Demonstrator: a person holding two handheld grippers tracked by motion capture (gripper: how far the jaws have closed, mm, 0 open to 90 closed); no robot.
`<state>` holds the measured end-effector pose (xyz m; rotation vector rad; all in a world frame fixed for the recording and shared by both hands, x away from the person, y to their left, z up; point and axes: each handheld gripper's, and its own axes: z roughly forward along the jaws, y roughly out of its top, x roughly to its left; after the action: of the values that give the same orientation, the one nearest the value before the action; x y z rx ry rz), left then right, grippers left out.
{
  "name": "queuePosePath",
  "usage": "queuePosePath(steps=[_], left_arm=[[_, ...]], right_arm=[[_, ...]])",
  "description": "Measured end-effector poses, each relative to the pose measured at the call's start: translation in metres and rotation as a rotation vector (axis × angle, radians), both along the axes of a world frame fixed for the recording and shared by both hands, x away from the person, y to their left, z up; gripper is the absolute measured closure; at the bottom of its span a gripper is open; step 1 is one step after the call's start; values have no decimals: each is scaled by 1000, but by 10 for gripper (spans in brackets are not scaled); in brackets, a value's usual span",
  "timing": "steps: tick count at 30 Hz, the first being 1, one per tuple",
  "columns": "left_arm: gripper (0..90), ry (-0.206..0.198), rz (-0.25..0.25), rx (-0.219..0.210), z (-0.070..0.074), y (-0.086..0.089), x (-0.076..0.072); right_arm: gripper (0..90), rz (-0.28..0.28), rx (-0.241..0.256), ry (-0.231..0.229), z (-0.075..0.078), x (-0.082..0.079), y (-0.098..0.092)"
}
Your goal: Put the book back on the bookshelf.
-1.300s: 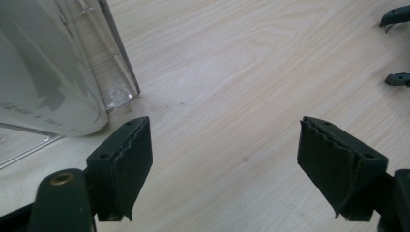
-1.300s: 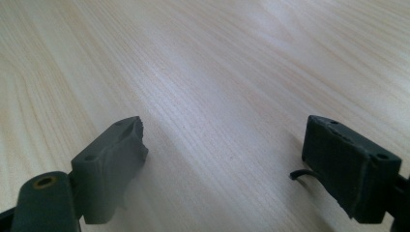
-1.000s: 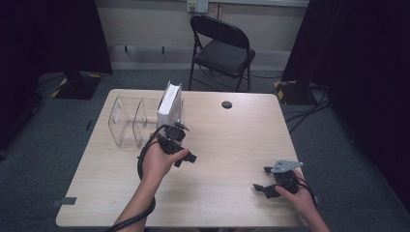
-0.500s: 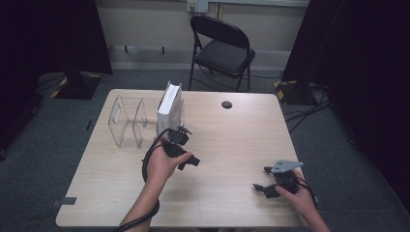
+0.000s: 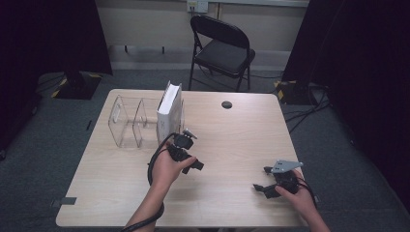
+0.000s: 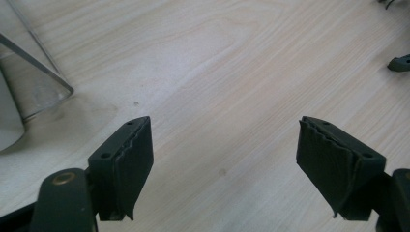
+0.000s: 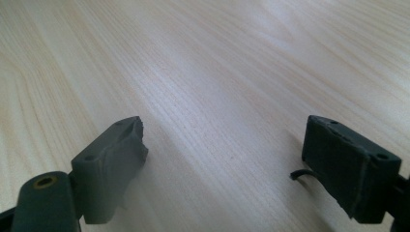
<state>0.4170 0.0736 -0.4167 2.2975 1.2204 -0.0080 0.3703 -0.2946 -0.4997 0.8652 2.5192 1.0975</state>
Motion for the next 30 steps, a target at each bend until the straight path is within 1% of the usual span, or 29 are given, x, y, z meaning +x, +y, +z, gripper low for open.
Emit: queuePosePath(steps=[4,5,11,12,14,15,16,17,19,20,23,26,27,28,29,30], left_arm=[[205,4,-7,-5,-5,-4,0],[205,2,-11,2,-6,-4,0],[200,10,-14,-10,-12,-9,0],[201,10,-15,-5,-15,-11,-1],[201,16,-18,-2,-17,-12,-1],[201,15,-27,7,-18,-12,-1],[200,24,-24,3,-21,-14,-2],[199,24,-24,3,-21,-14,-2],[199,32,-23,-9,-25,-18,-2],[199,29,-34,1,-27,-19,-2],[193,32,-37,-3,-31,-23,-3],[193,35,-53,11,-36,-28,-3],[193,38,-47,4,-37,-30,-4],[193,34,-60,15,-39,-31,-4],[192,36,-56,5,-40,-33,-5],[186,35,-61,16,-42,-34,-6]], right_arm=[[140,1,0,0,0,0,0],[140,1,0,0,0,0,0],[140,1,0,0,0,0,0],[140,1,0,0,0,0,0],[140,2,0,0,0,0,0],[140,2,0,0,0,0,0],[140,3,0,0,0,0,0],[140,3,0,0,0,0,0],[140,3,0,0,0,0,0],[140,3,0,0,0,0,0],[140,3,0,0,0,0,0],[140,4,0,0,0,0,0],[140,4,0,0,0,0,0],[140,4,0,0,0,0,0],[140,4,0,0,0,0,0],[140,4,0,0,0,0,0]])
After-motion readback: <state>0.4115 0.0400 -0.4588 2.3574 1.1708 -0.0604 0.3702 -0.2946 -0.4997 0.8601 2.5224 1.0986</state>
